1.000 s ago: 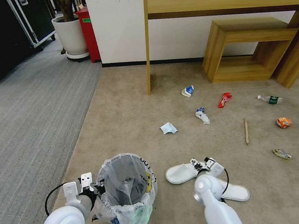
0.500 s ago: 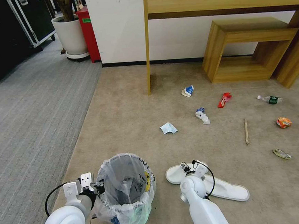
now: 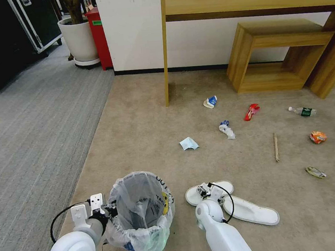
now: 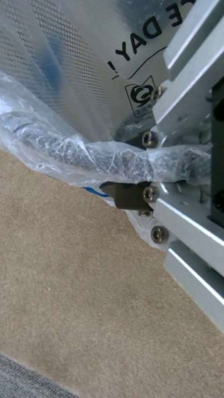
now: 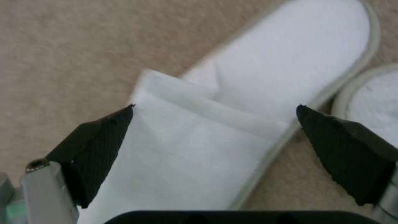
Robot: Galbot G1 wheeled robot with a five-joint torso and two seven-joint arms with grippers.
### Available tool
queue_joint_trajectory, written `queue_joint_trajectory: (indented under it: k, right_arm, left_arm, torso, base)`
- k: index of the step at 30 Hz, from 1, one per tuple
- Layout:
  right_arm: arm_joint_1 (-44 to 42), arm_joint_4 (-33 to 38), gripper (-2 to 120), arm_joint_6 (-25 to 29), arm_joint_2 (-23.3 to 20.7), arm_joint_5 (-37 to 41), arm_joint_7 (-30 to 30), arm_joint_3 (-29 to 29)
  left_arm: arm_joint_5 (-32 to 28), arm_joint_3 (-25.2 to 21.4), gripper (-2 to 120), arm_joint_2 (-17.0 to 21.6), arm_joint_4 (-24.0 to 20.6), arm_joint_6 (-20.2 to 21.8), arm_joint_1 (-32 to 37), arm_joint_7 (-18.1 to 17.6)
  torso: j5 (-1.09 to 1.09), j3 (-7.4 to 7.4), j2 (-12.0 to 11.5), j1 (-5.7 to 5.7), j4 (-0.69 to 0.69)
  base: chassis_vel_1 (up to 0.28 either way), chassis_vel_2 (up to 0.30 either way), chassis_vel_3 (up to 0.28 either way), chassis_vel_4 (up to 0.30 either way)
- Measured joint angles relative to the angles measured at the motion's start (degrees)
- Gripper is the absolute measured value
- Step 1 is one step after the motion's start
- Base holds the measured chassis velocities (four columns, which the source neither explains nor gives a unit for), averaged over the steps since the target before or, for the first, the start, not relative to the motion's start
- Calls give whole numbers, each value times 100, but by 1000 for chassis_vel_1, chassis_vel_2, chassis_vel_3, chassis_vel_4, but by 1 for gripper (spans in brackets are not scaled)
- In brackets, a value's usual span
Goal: Pick up the trash bin and place the garbage on the floor into it.
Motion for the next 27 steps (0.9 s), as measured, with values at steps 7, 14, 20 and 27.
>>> queue_joint_trajectory:
  k: [7,14,20,27]
  right_arm:
    - [-173,451,100,-85,2,15,18,-159]
    - [65,-33,100,-86,3,34,28,-184]
    - [255,-436,100,-35,2,-37,14,-220]
    - [252,-512,78,4,2,-77,-6,-224]
  left_arm:
    - [5,1,0,-13,22,-18,-21,4]
    - [32,20,0,-43,-6,-33,4,7]
    - [43,18,0,-45,-18,-56,41,7]
    - [72,45,0,-80,24,-83,26,20]
  torso:
    - [0,-1,0,0,0]
    - [0,-1,0,0,0]
    - [0,-1,0,0,0]
    - [0,-1,0,0,0]
  base:
    - [0,0,0,0]
    - [0,0,0,0]
    - [0,0,0,0]
    - [0,0,0,0]
